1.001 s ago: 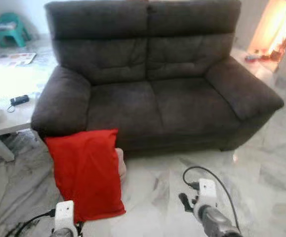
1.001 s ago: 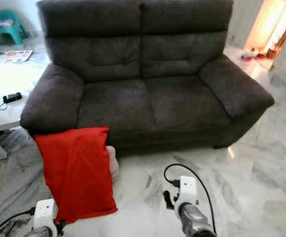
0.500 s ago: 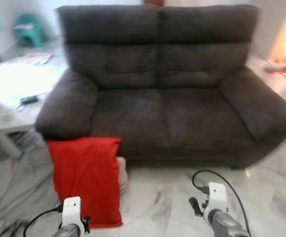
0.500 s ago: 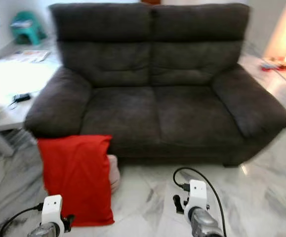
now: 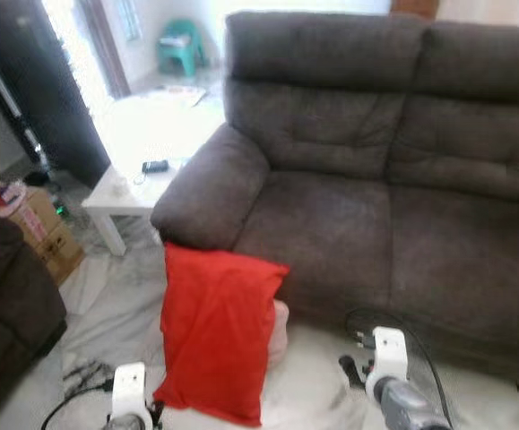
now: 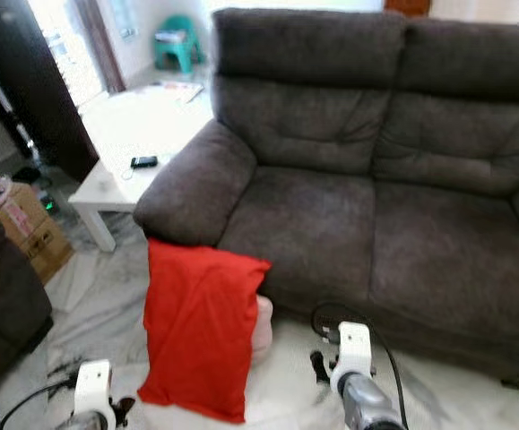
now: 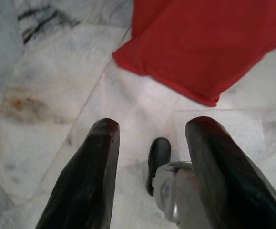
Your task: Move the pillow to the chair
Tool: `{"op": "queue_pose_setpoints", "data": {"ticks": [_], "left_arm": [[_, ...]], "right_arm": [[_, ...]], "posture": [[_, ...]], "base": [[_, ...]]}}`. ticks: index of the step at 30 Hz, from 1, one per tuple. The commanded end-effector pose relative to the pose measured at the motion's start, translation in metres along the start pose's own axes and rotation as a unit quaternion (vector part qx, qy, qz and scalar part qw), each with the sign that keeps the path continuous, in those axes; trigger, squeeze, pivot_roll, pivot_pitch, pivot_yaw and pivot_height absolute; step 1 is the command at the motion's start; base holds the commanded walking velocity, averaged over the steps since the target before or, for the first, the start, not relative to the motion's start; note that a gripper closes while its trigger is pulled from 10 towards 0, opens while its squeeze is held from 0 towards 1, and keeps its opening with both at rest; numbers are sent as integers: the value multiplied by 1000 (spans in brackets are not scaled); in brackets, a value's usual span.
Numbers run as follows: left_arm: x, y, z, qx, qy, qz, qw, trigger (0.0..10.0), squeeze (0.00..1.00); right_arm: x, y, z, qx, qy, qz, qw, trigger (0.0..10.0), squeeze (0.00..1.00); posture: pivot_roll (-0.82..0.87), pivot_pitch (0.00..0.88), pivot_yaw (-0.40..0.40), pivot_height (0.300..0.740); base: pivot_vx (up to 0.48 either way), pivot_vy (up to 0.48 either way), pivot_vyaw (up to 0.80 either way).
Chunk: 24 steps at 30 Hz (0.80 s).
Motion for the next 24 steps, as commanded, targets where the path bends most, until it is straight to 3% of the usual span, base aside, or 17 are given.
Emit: {"op": "queue_pose_setpoints", "data": {"ticks": [1,9,18,24], "left_arm": [[0,1,0,-2,4,2,1000,10000,0],[0,1,-1,-2,4,1,1000,10000,0],[0,1,-1,-2,4,1,1000,10000,0],[0,1,-1,-3,4,1,1000,10000,0]], "right_arm": [[0,-3,-1,6,2,-5,1000,10000,0],[-1,-4,-2,12,2,-13,1000,10000,0],[-1,-5,-3,13,3,-15,1000,10000,0],[-1,-5,-2,9,0,-17,1000,10000,0]], "posture": [[33,0,-28,740],[35,1,-28,740],[34,3,-27,740],[34,3,-27,740]], "base": [[262,0,0],[258,0,0],[260,0,-800],[259,0,0]]}}
Point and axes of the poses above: a point about 5 cm out from each wrist's last joint towards the gripper, its own x axis pointing out of the wrist towards the gripper, its own z axis along the axis of the wrist's last joint, y = z × x, the point moved 5 cm from there along x, pointing out of the wrist towards the gripper, and after that the axes turned 5 degrees about x, right-handed, at the moved point
